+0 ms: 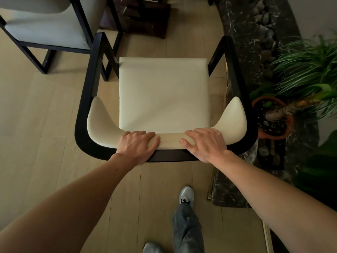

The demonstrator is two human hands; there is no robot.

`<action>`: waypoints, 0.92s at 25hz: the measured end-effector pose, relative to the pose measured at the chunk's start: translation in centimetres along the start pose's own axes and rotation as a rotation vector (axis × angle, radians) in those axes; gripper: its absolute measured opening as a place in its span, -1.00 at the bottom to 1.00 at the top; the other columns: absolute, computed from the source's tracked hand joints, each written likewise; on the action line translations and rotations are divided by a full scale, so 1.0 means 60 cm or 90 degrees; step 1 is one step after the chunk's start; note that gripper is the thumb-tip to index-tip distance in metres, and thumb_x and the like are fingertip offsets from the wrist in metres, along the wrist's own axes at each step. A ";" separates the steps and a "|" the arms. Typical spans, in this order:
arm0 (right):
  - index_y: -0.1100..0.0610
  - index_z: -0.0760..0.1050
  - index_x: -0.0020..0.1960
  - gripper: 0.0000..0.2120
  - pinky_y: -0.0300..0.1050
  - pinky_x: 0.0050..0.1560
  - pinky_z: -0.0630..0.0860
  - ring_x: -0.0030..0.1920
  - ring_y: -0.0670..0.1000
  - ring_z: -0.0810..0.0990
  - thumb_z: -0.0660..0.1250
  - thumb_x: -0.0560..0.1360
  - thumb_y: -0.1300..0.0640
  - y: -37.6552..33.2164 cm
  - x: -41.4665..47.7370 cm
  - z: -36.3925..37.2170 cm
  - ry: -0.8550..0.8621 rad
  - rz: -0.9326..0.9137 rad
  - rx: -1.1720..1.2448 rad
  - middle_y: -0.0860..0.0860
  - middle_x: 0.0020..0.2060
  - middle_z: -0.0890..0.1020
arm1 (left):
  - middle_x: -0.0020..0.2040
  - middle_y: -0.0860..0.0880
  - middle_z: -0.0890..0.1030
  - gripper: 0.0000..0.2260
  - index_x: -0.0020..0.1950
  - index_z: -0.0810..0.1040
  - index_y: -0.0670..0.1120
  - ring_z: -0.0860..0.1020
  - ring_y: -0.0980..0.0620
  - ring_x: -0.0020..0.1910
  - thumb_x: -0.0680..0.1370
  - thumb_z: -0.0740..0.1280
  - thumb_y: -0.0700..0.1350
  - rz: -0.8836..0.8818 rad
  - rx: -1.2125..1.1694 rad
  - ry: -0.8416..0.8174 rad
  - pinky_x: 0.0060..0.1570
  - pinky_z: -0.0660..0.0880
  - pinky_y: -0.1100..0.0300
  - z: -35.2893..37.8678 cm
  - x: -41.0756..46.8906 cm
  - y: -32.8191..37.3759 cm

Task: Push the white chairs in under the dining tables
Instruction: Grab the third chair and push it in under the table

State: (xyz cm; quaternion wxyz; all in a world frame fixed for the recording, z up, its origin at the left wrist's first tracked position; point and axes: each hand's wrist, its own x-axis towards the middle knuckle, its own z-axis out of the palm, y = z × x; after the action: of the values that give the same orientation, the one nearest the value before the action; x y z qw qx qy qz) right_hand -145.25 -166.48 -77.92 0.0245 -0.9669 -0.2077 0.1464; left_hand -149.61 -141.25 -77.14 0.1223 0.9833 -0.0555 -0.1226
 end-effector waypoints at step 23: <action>-0.11 0.55 0.25 -0.22 0.04 0.11 0.39 0.14 0.09 0.60 -0.26 0.49 -0.47 0.033 0.209 -0.065 0.016 -0.007 0.002 -0.04 0.10 0.67 | -0.23 0.08 0.56 -0.61 -0.10 0.50 0.10 0.51 0.00 -0.21 0.62 -0.03 0.22 -0.010 -0.011 0.023 -0.16 0.33 0.09 -0.066 0.192 -0.067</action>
State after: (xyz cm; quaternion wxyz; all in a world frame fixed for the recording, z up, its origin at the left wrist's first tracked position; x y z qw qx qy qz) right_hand -132.41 -163.14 -77.83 0.0296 -0.9673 -0.2127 0.1348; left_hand -137.19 -138.09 -77.08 0.1308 0.9847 -0.0445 -0.1061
